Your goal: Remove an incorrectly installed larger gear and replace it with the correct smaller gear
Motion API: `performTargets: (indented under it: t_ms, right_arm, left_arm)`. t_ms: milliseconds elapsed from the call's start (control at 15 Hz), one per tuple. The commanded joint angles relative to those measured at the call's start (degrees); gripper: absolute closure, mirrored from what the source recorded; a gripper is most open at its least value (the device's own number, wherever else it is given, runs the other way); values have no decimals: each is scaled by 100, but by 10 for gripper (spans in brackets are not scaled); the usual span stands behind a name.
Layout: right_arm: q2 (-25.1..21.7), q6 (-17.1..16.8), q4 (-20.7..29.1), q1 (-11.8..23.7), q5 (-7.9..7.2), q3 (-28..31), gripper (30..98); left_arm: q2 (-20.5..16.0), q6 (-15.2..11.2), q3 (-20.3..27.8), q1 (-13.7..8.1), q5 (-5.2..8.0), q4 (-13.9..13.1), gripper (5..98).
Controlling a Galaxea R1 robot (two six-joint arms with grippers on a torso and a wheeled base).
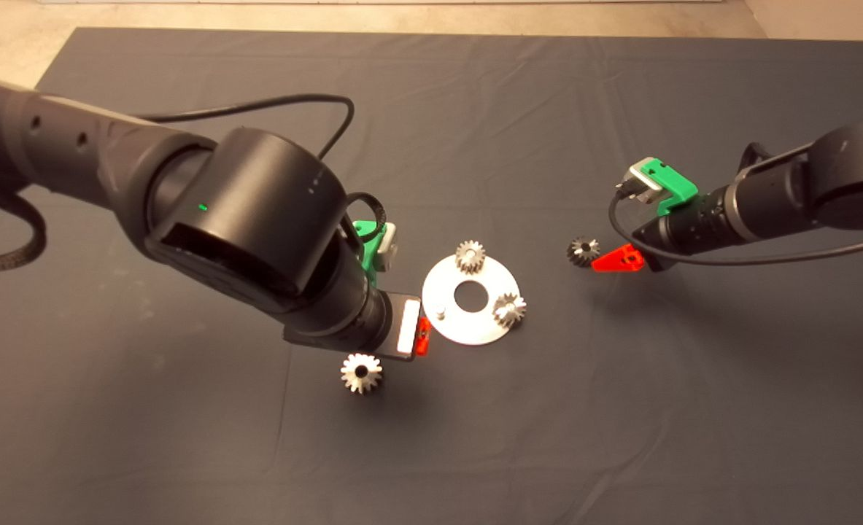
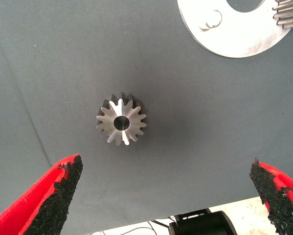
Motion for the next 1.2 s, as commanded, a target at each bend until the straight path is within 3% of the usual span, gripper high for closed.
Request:
performTargets:
  t_ms: [0, 200, 467, 1133]
  right_arm:
    - [257, 18, -412, -69, 73, -377, 308]
    - [328, -26, -420, -69, 73, -502, 308]
    - [337, -323, -611, -104, 73, -572, 308]
    - [548, -421, -842, -403, 73, -581, 308]
  left_arm:
    - [1, -44, 84, -128, 755, -121, 154]
    - [1, -44, 102, -128, 755, -121, 106]
    - [-14, -44, 87, -128, 755, -129, 58]
    - [20, -44, 93, -127, 755, -218, 58]
